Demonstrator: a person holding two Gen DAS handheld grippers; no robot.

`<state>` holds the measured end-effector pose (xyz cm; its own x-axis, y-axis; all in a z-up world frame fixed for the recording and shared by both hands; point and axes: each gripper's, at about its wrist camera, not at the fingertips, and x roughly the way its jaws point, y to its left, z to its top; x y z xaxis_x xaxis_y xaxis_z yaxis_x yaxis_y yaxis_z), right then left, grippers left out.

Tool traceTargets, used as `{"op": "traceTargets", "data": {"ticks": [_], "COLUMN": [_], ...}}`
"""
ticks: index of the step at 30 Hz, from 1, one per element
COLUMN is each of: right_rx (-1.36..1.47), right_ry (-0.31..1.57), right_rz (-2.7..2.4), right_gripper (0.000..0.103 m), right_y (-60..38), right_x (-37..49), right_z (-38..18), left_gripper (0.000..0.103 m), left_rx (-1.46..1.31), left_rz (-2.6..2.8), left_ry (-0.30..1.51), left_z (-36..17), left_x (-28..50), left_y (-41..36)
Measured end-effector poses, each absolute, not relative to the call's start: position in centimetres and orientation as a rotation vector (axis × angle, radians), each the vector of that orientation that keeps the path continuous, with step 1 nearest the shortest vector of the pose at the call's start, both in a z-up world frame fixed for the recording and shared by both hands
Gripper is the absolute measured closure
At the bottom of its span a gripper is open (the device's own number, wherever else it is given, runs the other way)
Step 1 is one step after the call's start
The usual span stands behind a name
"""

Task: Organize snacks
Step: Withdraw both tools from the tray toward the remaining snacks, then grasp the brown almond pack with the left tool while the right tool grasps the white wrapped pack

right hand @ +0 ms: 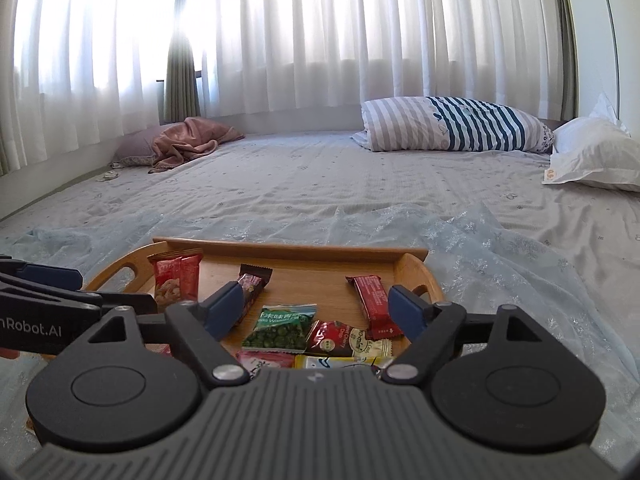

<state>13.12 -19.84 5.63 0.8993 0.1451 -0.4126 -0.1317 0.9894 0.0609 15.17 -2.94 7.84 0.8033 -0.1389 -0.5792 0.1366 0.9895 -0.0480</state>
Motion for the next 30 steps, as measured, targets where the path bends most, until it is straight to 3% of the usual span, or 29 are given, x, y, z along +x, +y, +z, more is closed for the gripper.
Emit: {"op": "traceTargets", "data": {"ticks": [10,30], "right_rx": [-0.006,-0.051], "right_ry": [0.413,0.467], "right_rz": [0.192,0.268], "right_gripper": [0.013,0.013], "right_y": [-18.3,-16.3], "right_x": [9.3,5.3], "right_z": [5.1,2.0], "left_gripper": [0.007,0.007], "left_rx": [-0.027,-0.03], "left_rz": [-0.116,-0.044], "left_ry": [0.606,0.651], "left_z": [7.1,3.5], "left_x": [10.5,6.6], "left_y": [-1.1,1.8]}}
